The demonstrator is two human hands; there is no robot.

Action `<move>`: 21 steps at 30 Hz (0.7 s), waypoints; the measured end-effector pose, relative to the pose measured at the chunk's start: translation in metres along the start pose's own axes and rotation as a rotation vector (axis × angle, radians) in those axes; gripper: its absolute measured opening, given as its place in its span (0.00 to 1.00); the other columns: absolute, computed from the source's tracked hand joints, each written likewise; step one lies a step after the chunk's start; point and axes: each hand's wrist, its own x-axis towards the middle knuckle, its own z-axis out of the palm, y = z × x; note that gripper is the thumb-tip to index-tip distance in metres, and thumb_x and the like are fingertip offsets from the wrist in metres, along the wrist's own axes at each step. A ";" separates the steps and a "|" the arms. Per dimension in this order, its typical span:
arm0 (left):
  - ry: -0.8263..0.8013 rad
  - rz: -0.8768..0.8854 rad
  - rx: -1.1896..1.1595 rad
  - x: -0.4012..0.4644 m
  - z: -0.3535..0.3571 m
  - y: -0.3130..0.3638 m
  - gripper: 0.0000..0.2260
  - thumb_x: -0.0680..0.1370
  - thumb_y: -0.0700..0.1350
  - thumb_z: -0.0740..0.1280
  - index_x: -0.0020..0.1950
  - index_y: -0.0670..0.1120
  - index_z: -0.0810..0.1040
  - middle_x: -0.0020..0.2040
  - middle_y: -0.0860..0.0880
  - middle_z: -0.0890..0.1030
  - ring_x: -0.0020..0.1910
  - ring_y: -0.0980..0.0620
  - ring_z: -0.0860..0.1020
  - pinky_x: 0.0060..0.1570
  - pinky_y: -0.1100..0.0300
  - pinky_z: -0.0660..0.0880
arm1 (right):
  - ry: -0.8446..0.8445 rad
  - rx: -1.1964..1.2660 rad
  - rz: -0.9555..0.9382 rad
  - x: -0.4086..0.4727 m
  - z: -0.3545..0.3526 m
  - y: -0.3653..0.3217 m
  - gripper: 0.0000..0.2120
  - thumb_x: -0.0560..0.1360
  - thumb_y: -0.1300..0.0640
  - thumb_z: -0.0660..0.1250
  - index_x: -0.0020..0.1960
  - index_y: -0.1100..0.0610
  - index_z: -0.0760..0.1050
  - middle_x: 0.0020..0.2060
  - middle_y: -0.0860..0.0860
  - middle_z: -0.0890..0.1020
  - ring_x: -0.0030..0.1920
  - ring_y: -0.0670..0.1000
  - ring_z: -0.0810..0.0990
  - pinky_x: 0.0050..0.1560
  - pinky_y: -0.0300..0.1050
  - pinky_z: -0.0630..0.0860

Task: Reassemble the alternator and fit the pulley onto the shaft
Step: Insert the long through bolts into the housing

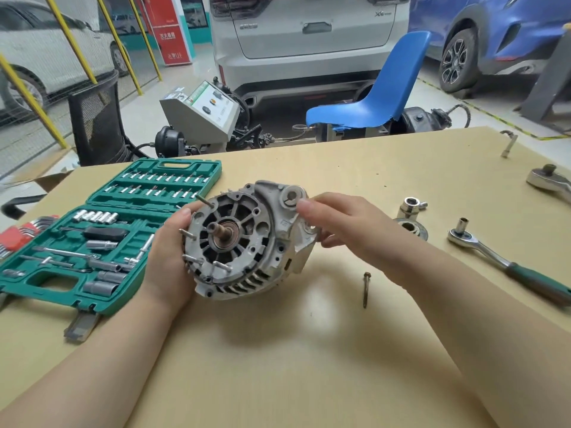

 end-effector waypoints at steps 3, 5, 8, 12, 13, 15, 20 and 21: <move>0.011 -0.017 0.009 0.002 -0.001 0.000 0.19 0.86 0.53 0.56 0.59 0.49 0.86 0.58 0.40 0.86 0.61 0.39 0.83 0.71 0.31 0.72 | 0.053 -0.055 0.016 -0.001 0.006 0.000 0.38 0.58 0.14 0.63 0.54 0.39 0.82 0.47 0.40 0.85 0.50 0.46 0.84 0.59 0.57 0.80; 0.011 0.013 0.047 0.002 0.000 0.000 0.20 0.87 0.51 0.55 0.62 0.44 0.84 0.59 0.37 0.85 0.62 0.35 0.82 0.71 0.29 0.72 | 0.095 -0.031 0.014 0.000 0.010 0.000 0.37 0.58 0.14 0.63 0.52 0.41 0.82 0.45 0.40 0.85 0.49 0.45 0.84 0.57 0.56 0.80; -0.011 0.042 0.045 0.001 0.004 0.001 0.20 0.84 0.54 0.57 0.62 0.44 0.84 0.58 0.37 0.85 0.61 0.36 0.82 0.68 0.34 0.74 | 0.119 0.040 -0.038 -0.001 0.012 0.004 0.26 0.64 0.21 0.66 0.45 0.41 0.82 0.39 0.40 0.83 0.45 0.47 0.82 0.55 0.58 0.80; -0.067 0.058 0.032 -0.004 0.011 0.006 0.22 0.87 0.49 0.53 0.65 0.38 0.82 0.59 0.35 0.85 0.60 0.37 0.83 0.59 0.47 0.82 | 0.096 0.177 -0.080 0.000 0.011 0.007 0.21 0.69 0.31 0.69 0.47 0.48 0.82 0.40 0.46 0.82 0.42 0.50 0.80 0.51 0.57 0.78; -0.083 0.067 0.053 -0.004 0.012 0.006 0.23 0.88 0.46 0.50 0.66 0.36 0.81 0.58 0.36 0.86 0.59 0.39 0.84 0.56 0.51 0.83 | 0.091 0.203 -0.090 0.001 0.011 0.007 0.25 0.69 0.32 0.69 0.51 0.52 0.83 0.42 0.49 0.83 0.43 0.50 0.79 0.51 0.55 0.77; -0.081 0.062 0.081 -0.005 0.014 0.007 0.23 0.89 0.39 0.47 0.67 0.32 0.79 0.59 0.34 0.86 0.59 0.41 0.85 0.54 0.54 0.83 | 0.088 0.221 -0.104 0.004 0.010 0.008 0.32 0.70 0.34 0.68 0.57 0.61 0.80 0.45 0.55 0.84 0.43 0.51 0.81 0.52 0.55 0.77; 0.014 0.127 0.254 -0.016 0.016 0.007 0.19 0.90 0.40 0.53 0.71 0.35 0.79 0.58 0.48 0.89 0.60 0.52 0.86 0.57 0.58 0.83 | 0.088 0.263 -0.058 0.008 0.007 0.010 0.31 0.72 0.33 0.67 0.61 0.57 0.81 0.54 0.55 0.86 0.54 0.56 0.85 0.64 0.64 0.77; 0.012 0.134 0.261 -0.018 0.016 0.009 0.21 0.89 0.46 0.54 0.73 0.37 0.79 0.60 0.46 0.88 0.64 0.51 0.85 0.61 0.53 0.83 | 0.093 0.252 -0.050 0.008 0.007 0.010 0.31 0.72 0.33 0.67 0.61 0.56 0.81 0.56 0.54 0.86 0.56 0.57 0.85 0.66 0.64 0.76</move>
